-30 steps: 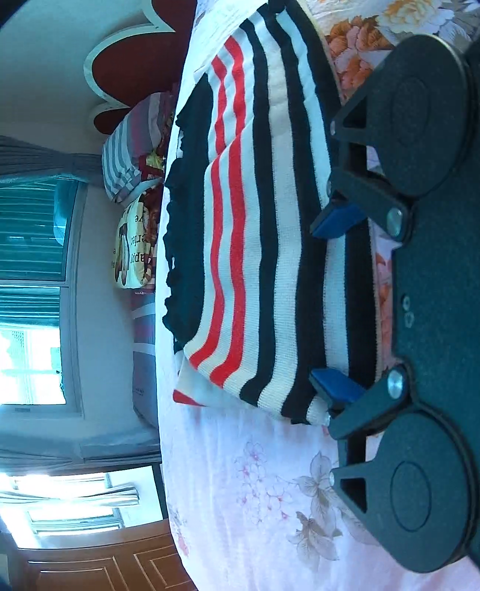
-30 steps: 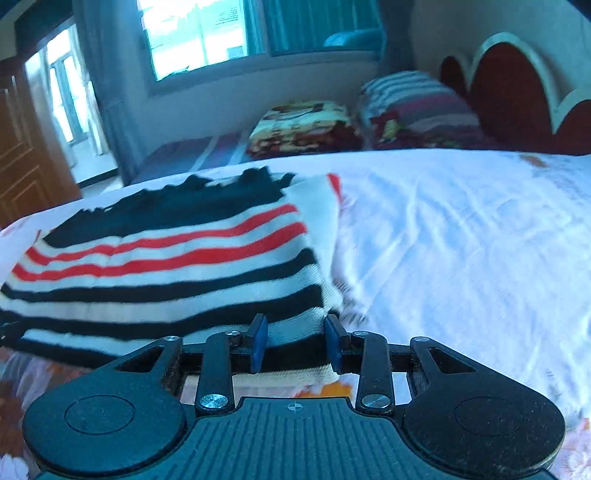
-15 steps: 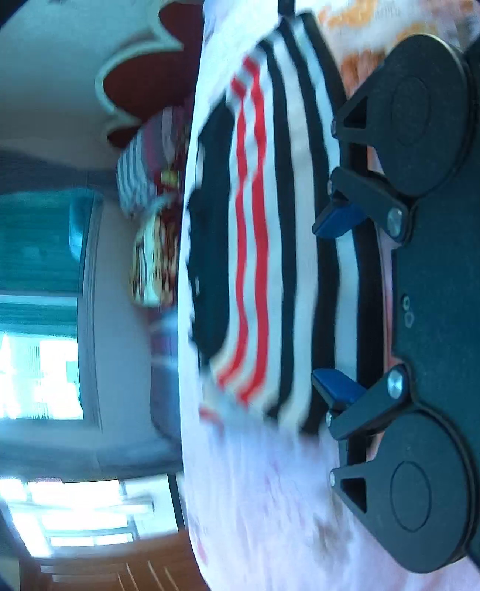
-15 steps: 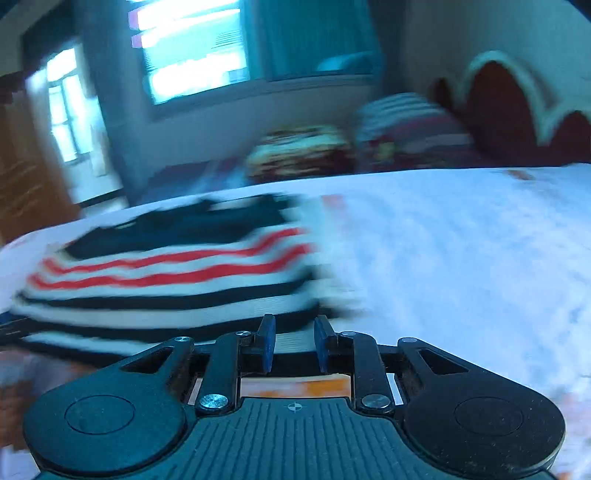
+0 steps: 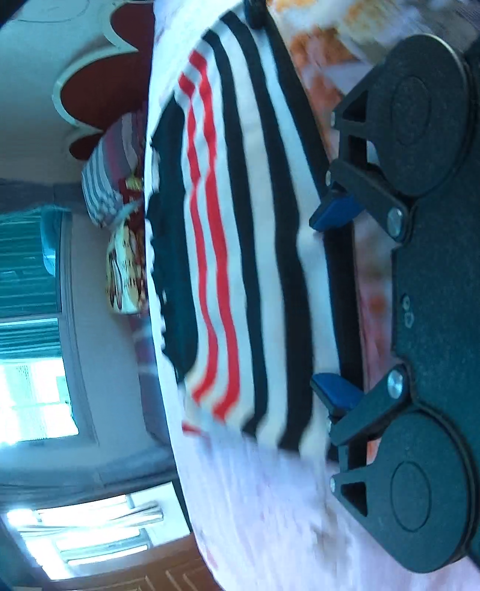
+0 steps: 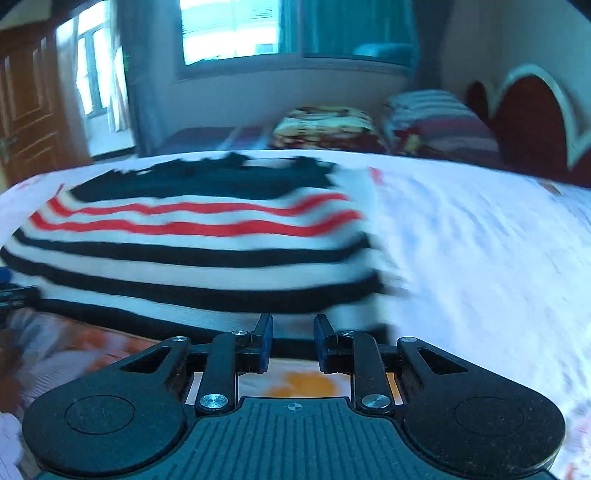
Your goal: Fold small clothes
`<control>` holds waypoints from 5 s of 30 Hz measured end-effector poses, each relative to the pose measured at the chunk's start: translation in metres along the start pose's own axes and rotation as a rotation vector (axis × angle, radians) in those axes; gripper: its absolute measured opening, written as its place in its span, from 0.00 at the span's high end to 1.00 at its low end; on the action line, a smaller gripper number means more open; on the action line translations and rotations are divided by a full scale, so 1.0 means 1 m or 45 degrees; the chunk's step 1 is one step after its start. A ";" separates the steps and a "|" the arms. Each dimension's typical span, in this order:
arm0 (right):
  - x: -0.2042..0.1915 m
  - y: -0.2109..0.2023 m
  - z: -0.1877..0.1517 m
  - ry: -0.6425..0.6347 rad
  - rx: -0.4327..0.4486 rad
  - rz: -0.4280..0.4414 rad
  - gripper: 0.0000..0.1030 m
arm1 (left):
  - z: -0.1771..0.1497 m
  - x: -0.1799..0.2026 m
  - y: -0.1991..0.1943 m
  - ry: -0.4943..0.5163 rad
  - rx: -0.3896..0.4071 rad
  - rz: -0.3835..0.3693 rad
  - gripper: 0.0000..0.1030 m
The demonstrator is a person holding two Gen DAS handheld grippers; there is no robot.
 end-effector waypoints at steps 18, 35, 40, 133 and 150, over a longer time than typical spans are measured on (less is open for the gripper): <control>0.004 0.003 0.002 -0.078 -0.044 -0.083 0.78 | 0.000 -0.017 0.000 -0.065 -0.019 0.050 0.16; 0.006 0.016 0.015 -0.126 -0.177 -0.047 0.77 | 0.000 -0.029 -0.005 -0.097 -0.073 -0.040 0.16; 0.006 -0.033 0.036 -0.053 -0.022 0.049 0.77 | -0.006 -0.052 -0.048 -0.248 0.011 0.031 0.21; 0.008 0.005 0.108 0.021 0.192 0.308 0.81 | 0.115 0.049 0.077 -0.444 0.017 -0.385 0.34; 0.093 0.022 0.078 0.424 0.116 0.295 0.44 | 0.131 0.086 0.091 -0.282 -0.019 -0.499 0.39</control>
Point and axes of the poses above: each gripper's, at about its wrist camera, not at the fingertips, and y roughly the way its jaws point, x to its right, z to its top, the point moved 9 cm from there along y, roughly the way its jaws point, and after that the axes turned 6 degrees about -z, right-handed, at the moved point
